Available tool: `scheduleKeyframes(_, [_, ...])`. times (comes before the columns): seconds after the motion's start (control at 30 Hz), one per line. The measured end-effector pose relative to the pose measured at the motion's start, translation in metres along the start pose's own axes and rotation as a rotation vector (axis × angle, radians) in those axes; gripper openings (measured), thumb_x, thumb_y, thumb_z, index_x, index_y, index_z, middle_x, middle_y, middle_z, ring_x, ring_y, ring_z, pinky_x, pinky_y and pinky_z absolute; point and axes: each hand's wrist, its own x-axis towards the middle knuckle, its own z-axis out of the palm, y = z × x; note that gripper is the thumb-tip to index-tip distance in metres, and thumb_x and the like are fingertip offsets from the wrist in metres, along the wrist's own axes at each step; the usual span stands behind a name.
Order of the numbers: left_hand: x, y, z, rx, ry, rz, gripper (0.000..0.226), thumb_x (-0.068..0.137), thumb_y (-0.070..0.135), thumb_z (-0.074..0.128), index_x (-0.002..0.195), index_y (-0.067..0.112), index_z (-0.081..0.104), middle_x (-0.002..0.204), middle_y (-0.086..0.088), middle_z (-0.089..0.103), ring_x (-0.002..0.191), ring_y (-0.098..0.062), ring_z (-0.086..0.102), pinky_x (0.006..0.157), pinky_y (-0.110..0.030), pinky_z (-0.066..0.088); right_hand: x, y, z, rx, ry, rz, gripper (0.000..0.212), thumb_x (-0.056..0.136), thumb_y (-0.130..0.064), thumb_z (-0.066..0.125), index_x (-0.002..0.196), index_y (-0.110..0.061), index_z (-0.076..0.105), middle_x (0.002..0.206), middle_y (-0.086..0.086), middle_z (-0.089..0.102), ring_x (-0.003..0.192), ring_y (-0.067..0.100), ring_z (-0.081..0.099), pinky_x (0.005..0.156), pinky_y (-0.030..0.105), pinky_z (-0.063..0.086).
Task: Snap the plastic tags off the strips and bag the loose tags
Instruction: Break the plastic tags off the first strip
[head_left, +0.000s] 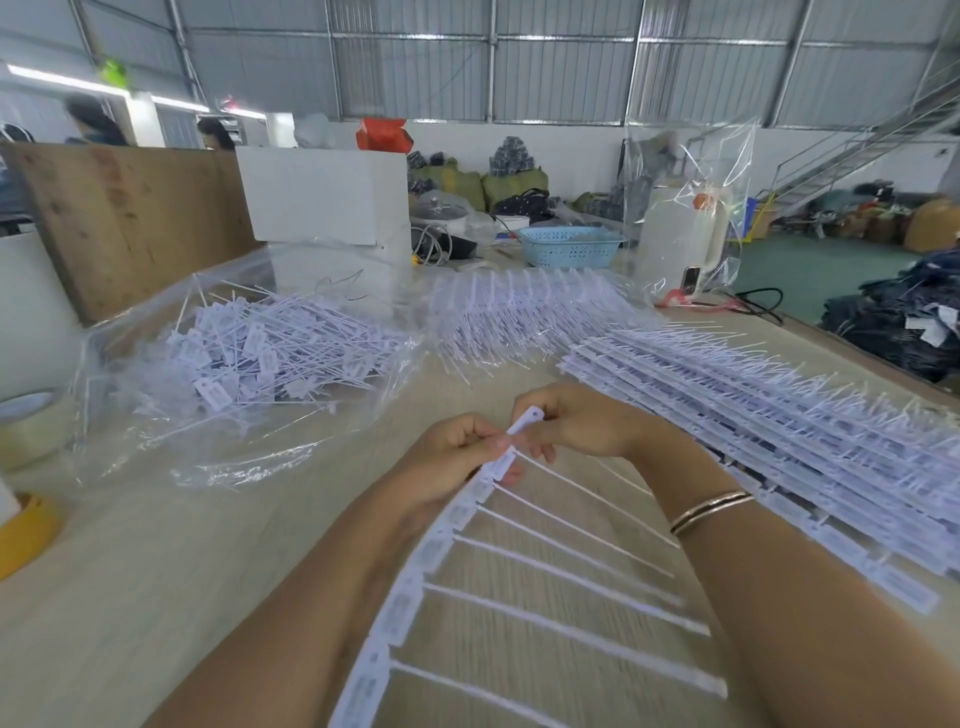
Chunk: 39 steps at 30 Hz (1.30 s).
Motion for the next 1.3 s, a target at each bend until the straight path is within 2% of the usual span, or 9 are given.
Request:
scheduleKeyframes(0.17, [0.003, 0.003, 0.001, -0.041, 0.056, 0.026, 0.015, 0.094, 0.014, 0.053, 0.080, 0.013, 0.058, 0.063, 0.005, 0.070, 0.063, -0.006, 0.068, 0.052, -0.017, 0.048, 0.000, 0.002, 0.012, 0.316, 0.132, -0.131, 0.017, 0.090, 0.001, 0.057, 0.074, -0.004, 0.059, 0.059, 0.004, 0.056, 0.051, 0.012, 0.051, 0.055, 0.019, 0.043])
scheduleKeyframes(0.4, [0.005, 0.007, 0.005, -0.036, 0.065, 0.106, 0.015, 0.095, 0.009, 0.048, 0.082, 0.011, 0.054, 0.060, 0.011, 0.068, 0.058, -0.003, 0.063, 0.052, -0.013, 0.046, 0.001, 0.010, 0.016, 0.444, 0.185, -0.087, 0.016, 0.090, -0.016, 0.059, 0.074, -0.016, 0.063, 0.064, 0.014, 0.054, 0.046, 0.013, 0.047, 0.047, 0.020, 0.037])
scheduleKeyframes(0.57, [0.001, 0.007, -0.003, -0.060, 0.058, 0.092, 0.017, 0.096, 0.003, 0.044, 0.082, 0.009, 0.052, 0.059, 0.006, 0.068, 0.057, -0.002, 0.065, 0.056, -0.014, 0.051, 0.001, 0.017, 0.011, 0.856, 0.311, -0.064, 0.013, 0.080, -0.015, 0.064, 0.067, -0.015, 0.062, 0.055, -0.002, 0.056, 0.035, 0.007, 0.041, 0.038, 0.016, 0.032])
scheduleKeyframes(0.7, [-0.002, -0.001, -0.006, -0.048, 0.140, 0.052, 0.008, 0.093, 0.006, 0.055, 0.086, 0.005, 0.057, 0.065, -0.003, 0.070, 0.059, -0.010, 0.068, 0.051, -0.017, 0.050, -0.007, 0.023, 0.017, 0.448, 0.292, 0.131, 0.006, 0.088, -0.007, 0.061, 0.090, -0.012, 0.064, 0.065, 0.000, 0.055, 0.058, 0.014, 0.046, 0.055, 0.024, 0.035])
scheduleKeyframes(0.8, [0.003, -0.006, -0.005, 0.141, 0.200, 0.035, 0.003, 0.090, 0.008, 0.061, 0.089, 0.005, 0.059, 0.079, -0.012, 0.071, 0.066, -0.016, 0.068, 0.064, -0.023, 0.053, -0.006, 0.012, 0.027, 0.202, 0.231, 0.185, 0.025, 0.091, -0.012, 0.060, 0.115, -0.013, 0.063, 0.086, -0.010, 0.060, 0.069, -0.002, 0.055, 0.060, 0.005, 0.040])
scheduleKeyframes(0.93, [0.004, -0.009, -0.016, 0.335, 0.283, 0.069, 0.006, 0.087, 0.016, 0.065, 0.087, 0.010, 0.065, 0.076, 0.001, 0.069, 0.056, 0.004, 0.057, 0.055, -0.008, 0.042, -0.016, 0.005, 0.021, 0.218, 0.225, 0.235, 0.033, 0.100, -0.024, 0.045, 0.130, -0.026, 0.057, 0.126, -0.011, 0.048, 0.112, 0.003, 0.048, 0.087, 0.006, 0.036])
scheduleKeyframes(1.0, [0.003, -0.008, -0.015, 0.344, 0.296, 0.085, 0.007, 0.088, 0.015, 0.065, 0.088, 0.008, 0.065, 0.079, 0.000, 0.069, 0.057, 0.005, 0.056, 0.056, -0.006, 0.041, -0.021, 0.001, 0.018, 0.214, 0.234, 0.256, 0.029, 0.100, -0.029, 0.043, 0.117, -0.023, 0.066, 0.119, -0.012, 0.054, 0.112, 0.009, 0.050, 0.093, 0.020, 0.038])
scheduleKeyframes(1.17, [0.001, 0.002, -0.002, 0.208, 0.254, 0.088, 0.012, 0.091, 0.020, 0.061, 0.097, 0.010, 0.064, 0.091, -0.006, 0.072, 0.073, -0.010, 0.065, 0.065, -0.014, 0.049, -0.017, -0.007, 0.027, -0.122, 0.142, 0.211, 0.036, 0.090, -0.047, 0.056, 0.079, -0.015, 0.069, 0.074, -0.004, 0.062, 0.066, 0.003, 0.053, 0.062, 0.016, 0.037])
scheduleKeyframes(1.3, [-0.004, 0.013, -0.007, 0.118, 0.073, -0.083, 0.023, 0.092, 0.029, 0.059, 0.108, 0.014, 0.060, 0.102, -0.004, 0.070, 0.087, -0.015, 0.067, 0.078, -0.024, 0.052, -0.019, -0.007, 0.014, 0.177, 0.312, 0.137, 0.036, 0.093, -0.029, 0.057, 0.059, -0.022, 0.067, 0.047, -0.007, 0.051, 0.043, 0.005, 0.038, 0.049, 0.017, 0.032])
